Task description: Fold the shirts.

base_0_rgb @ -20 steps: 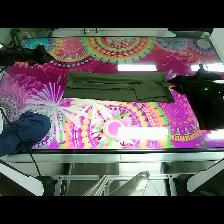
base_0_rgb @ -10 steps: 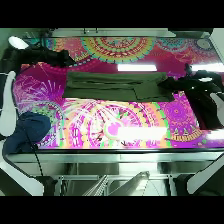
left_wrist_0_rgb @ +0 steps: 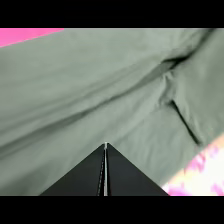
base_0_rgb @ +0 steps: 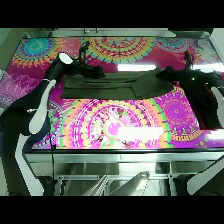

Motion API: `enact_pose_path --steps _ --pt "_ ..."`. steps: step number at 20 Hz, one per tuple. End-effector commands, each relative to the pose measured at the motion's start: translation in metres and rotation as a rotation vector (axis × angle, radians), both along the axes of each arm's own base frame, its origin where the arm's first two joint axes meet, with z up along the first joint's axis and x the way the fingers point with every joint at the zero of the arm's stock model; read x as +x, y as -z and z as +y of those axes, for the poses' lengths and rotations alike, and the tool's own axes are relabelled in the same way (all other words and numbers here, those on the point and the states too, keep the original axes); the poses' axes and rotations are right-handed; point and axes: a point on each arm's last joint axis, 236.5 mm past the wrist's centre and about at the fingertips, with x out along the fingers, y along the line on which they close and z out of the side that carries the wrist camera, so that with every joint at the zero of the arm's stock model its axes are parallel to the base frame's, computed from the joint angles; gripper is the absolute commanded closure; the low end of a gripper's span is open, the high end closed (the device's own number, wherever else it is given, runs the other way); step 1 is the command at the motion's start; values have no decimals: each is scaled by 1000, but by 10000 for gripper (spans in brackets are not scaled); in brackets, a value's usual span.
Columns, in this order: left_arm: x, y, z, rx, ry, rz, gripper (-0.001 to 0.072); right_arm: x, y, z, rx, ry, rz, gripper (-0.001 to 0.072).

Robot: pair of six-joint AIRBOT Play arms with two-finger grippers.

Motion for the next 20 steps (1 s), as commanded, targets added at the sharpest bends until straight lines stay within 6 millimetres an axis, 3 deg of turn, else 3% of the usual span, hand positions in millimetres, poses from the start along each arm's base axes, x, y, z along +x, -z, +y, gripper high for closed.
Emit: enact_pose_path --steps 1,4,6,9,13,17,20 --pt "3 30 -48 -28 -80 1 702 -13 -67 24 60 -90 -69 694" --pt "-12 47 -83 -34 -68 15 702 -19 -133 53 146 -116 -174 693" --pt "-18 52 -100 -37 -65 9 702 -26 -161 72 184 -139 -214 693" --pt "-17 59 -111 -79 -112 46 701 -34 -177 97 225 -163 -209 693" --pt "-23 39 -134 -186 -70 115 701 -38 -181 123 253 -187 -202 693" --pt "-36 0 -117 -193 12 143 701 -37 -165 130 241 -188 -150 693" --pt "-45 -57 -66 -190 92 157 701 -36 -162 146 236 -189 -149 693"
